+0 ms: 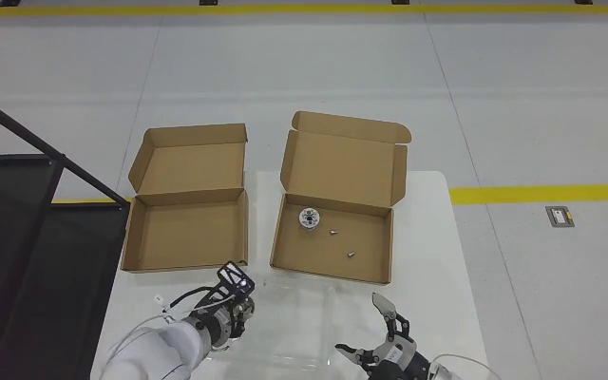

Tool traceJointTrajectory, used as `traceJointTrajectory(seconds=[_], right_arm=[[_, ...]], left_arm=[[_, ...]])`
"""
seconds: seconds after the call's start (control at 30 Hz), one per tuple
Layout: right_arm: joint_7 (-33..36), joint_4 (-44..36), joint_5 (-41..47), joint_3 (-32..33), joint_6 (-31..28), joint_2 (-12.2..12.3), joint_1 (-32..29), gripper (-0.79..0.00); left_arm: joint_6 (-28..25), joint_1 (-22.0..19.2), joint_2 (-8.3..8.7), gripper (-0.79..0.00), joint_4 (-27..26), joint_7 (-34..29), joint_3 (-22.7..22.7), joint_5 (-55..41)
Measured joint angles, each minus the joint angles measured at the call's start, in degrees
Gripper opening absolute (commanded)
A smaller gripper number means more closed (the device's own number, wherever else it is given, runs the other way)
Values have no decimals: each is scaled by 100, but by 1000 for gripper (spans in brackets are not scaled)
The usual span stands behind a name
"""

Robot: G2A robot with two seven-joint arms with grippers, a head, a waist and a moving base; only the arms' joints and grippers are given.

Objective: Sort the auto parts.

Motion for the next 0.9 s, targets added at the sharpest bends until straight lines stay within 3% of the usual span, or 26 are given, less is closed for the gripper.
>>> traceJointTrajectory(seconds=[0.23, 0.63, 0.77, 0.9], right_arm=[[0, 0, 0, 0, 0, 0, 0, 0], [0, 0, 0, 0, 0, 0, 0, 0], [0, 0, 0, 0, 0, 0, 0, 0], [0, 0, 0, 0, 0, 0, 0, 0]], left_arm=[[90, 384, 58, -785, 32, 571, -1157, -700], [159, 364, 56, -785, 59, 650, -1129, -686], [736, -37, 47, -785, 395, 780, -1141, -786], [1359, -856, 38, -785, 1142, 609, -938, -746]])
